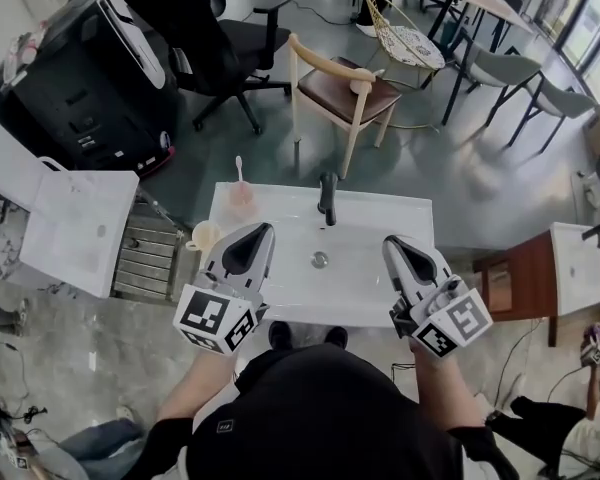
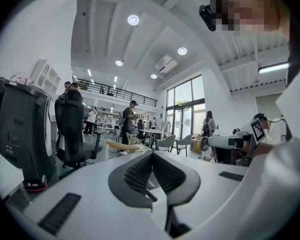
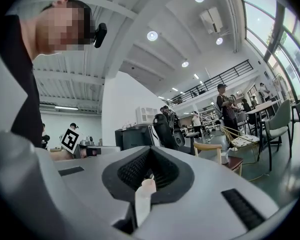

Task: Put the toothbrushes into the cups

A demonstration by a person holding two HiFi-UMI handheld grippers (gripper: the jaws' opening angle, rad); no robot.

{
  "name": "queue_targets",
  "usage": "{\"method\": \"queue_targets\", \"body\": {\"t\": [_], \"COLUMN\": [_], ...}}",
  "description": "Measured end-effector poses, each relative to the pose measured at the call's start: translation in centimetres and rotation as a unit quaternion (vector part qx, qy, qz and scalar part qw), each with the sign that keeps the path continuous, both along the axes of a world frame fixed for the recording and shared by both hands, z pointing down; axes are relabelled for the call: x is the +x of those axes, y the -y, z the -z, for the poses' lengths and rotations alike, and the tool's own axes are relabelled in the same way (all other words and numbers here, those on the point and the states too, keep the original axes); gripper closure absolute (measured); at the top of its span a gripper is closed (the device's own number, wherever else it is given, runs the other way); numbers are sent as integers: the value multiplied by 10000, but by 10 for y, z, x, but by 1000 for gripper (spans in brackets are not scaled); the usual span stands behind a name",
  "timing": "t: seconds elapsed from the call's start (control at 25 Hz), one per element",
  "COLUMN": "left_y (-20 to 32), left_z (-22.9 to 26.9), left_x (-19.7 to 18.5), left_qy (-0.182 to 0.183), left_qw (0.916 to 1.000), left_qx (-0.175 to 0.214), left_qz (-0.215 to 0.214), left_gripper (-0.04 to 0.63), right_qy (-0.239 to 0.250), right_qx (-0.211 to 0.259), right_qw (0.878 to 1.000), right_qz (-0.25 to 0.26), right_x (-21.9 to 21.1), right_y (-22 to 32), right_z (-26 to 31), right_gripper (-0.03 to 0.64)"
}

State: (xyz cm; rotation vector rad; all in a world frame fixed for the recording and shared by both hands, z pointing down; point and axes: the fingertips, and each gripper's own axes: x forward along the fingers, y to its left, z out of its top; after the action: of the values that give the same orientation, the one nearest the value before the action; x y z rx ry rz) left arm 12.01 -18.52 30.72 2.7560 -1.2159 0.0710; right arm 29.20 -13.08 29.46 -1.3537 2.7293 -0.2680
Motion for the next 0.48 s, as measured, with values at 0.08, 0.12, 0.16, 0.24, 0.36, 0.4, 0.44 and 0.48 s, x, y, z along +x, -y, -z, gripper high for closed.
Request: {"method": "queue_targets", "body": {"t": [0.08, 0.12, 0.16, 0.24, 0.36, 0.4, 0.44, 0.48], "left_y": [2, 3, 3, 4, 8, 9, 10, 11], "left_z": [4, 4, 3, 0, 1, 2, 3, 4], "left_x": [-1, -1, -1, 0, -3, -4, -5, -5], "left_qy": [10, 26, 39, 61, 78, 79, 82, 83], "left_qw": [10000, 10000, 9999, 9999, 9999, 9999, 9999, 9998], "left_qx": [68, 93, 105, 106, 115, 128, 144, 160], "left_qz": [5, -2, -13, -22, 21, 35, 42, 43], "left_gripper": [580, 580, 580, 580, 580, 580, 580, 580], "right_qy": [-4, -26, -55, -87, -109, -121, -133, -143], "right_qx": [-5, 2, 13, 36, 69, 79, 87, 93], "right_qw": [10000, 10000, 10000, 9999, 9998, 9998, 9997, 9997], "right_qz": [-7, -19, -35, -73, -143, -167, -188, -202], "right_x": [-3, -4, -4, -2, 2, 3, 4, 3], "right_y": [3, 4, 5, 7, 11, 13, 15, 17], "right_z": [-1, -2, -3, -4, -3, -2, -1, -1], "right_gripper": [591, 591, 591, 591, 591, 591, 591, 591]}}
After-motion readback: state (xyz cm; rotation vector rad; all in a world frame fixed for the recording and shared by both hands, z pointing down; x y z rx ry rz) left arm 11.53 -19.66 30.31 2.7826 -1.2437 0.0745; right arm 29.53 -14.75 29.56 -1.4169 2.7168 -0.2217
